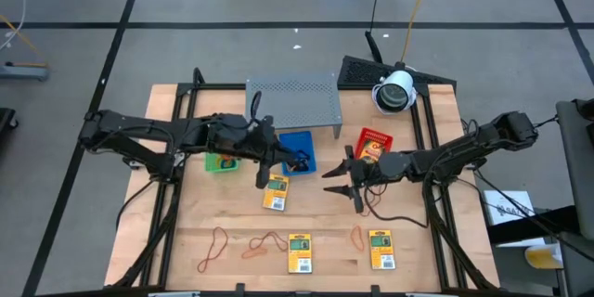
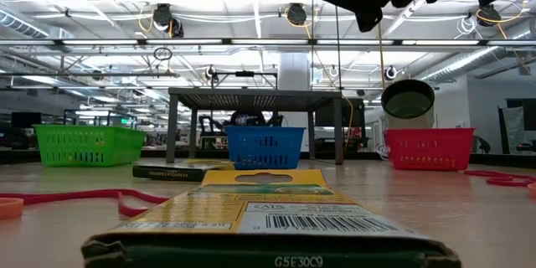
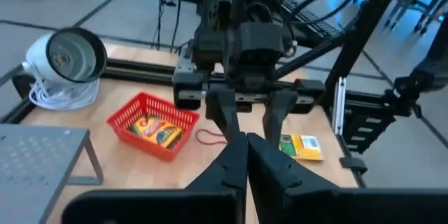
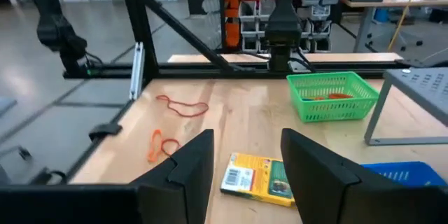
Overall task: Pick & Place Office Desk Supplies
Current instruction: Put the crayon pack into the orange bin
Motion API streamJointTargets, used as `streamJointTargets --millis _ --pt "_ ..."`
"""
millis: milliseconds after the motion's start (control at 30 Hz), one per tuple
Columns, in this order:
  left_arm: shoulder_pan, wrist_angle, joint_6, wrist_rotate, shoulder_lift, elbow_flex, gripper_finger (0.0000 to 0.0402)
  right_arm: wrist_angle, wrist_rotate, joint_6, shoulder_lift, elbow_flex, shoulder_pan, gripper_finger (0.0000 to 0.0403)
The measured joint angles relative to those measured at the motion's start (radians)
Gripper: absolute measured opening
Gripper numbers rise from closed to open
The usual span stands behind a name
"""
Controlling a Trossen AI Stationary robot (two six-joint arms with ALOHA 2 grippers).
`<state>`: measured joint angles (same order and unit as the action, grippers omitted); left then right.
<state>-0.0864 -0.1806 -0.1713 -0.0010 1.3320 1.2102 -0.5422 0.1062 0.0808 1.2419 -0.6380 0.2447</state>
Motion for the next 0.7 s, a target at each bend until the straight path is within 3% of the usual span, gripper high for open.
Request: streamJointTargets --millis 200,300,500,700 --pt "0.004 -0.007 0.038 0.017 0.017 0.000 0.0005 0.099 0.051 -0.042 0.000 0.000 0.015 0.0155" --pt "0.009 -0.034 0.011 0.079 0.033 -0.002 0.0007 0.122 0.106 -0.075 0.000 0.000 0.013 0.0155" --pt "-0.006 -0.133 0.020 0.198 0.069 0.000 0.0015 0.069 0.097 -0.170 -0.008 0.000 -0.039 0.0155" --pt "-0.033 -0.268 0.076 0.247 0.068 -0.034 0.0005 0.058 -0.094 -0.180 -0.016 -0.034 -0.122 0.0155"
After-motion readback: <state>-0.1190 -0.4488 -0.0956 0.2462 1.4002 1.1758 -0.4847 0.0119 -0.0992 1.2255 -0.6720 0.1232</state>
